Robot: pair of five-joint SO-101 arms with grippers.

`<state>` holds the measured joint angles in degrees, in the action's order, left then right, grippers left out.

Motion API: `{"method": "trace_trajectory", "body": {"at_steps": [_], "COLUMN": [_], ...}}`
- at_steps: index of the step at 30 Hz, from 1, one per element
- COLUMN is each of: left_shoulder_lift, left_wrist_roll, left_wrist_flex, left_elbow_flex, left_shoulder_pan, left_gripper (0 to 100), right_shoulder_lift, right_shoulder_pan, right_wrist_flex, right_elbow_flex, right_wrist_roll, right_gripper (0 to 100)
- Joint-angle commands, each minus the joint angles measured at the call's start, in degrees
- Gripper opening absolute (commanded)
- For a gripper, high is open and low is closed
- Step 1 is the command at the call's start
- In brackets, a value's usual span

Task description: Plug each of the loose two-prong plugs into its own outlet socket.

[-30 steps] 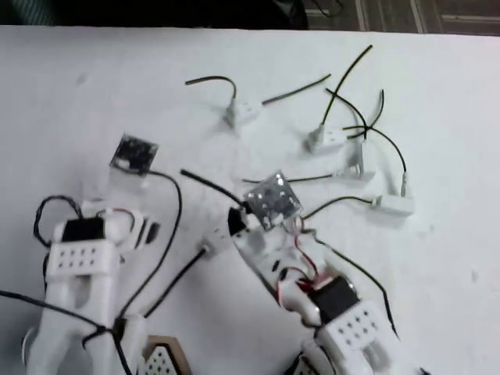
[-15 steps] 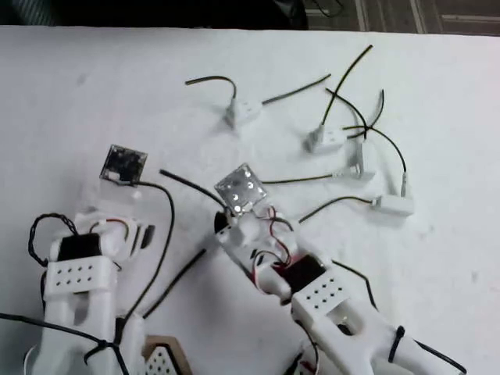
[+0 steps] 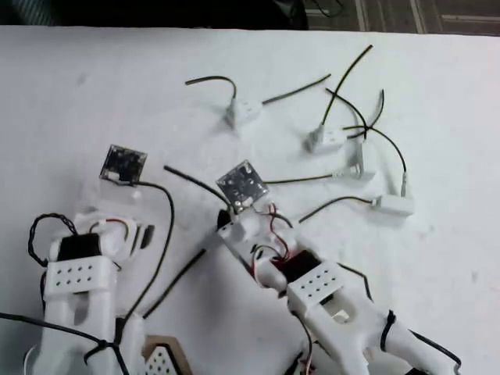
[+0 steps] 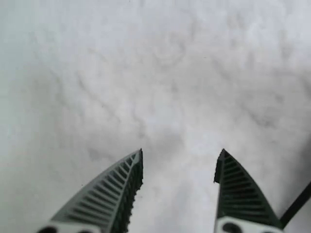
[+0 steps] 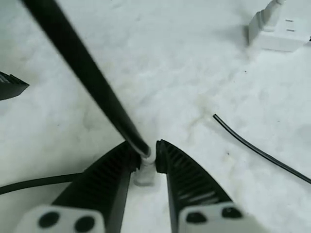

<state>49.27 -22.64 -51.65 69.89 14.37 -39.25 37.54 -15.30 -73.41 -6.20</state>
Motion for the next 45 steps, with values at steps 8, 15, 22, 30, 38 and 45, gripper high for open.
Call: {"method": "trace_trajectory", "body": {"at_steps": [8, 15, 22, 30, 38, 45], "left_shoulder_lift": [1.19, 1.19, 1.19, 1.19, 1.45, 1.45], "left_wrist_roll": [-0.18, -0.18, -0.18, -0.18, -0.26, -0.18], "left_wrist_flex": [0.88, 0.70, 0.70, 0.62, 0.79, 0.79], "left_elbow_flex": [0.09, 0.18, 0.18, 0.18, 0.79, 0.79], "left_shoulder_pan": [0.57, 0.57, 0.57, 0.57, 0.57, 0.57], "left_gripper": [25, 25, 25, 25, 25, 25], "right_shoulder_lift": [0.84, 0.84, 0.75, 0.75, 0.84, 0.92], "right_shoulder_pan": [-2.07, -1.89, 2.24, 2.42, 3.82, 4.97], "right_wrist_flex": [2.24, 5.05, 3.91, -1.80, -5.14, -11.21], "right_elbow_flex": [0.18, -2.20, -4.13, -3.69, -3.25, 0.35], "right_wrist_roll": [-0.62, -0.70, -0.70, -0.79, -3.78, -3.87], "right_gripper": [1.7, 1.7, 1.7, 1.7, 1.7, 1.7]}}
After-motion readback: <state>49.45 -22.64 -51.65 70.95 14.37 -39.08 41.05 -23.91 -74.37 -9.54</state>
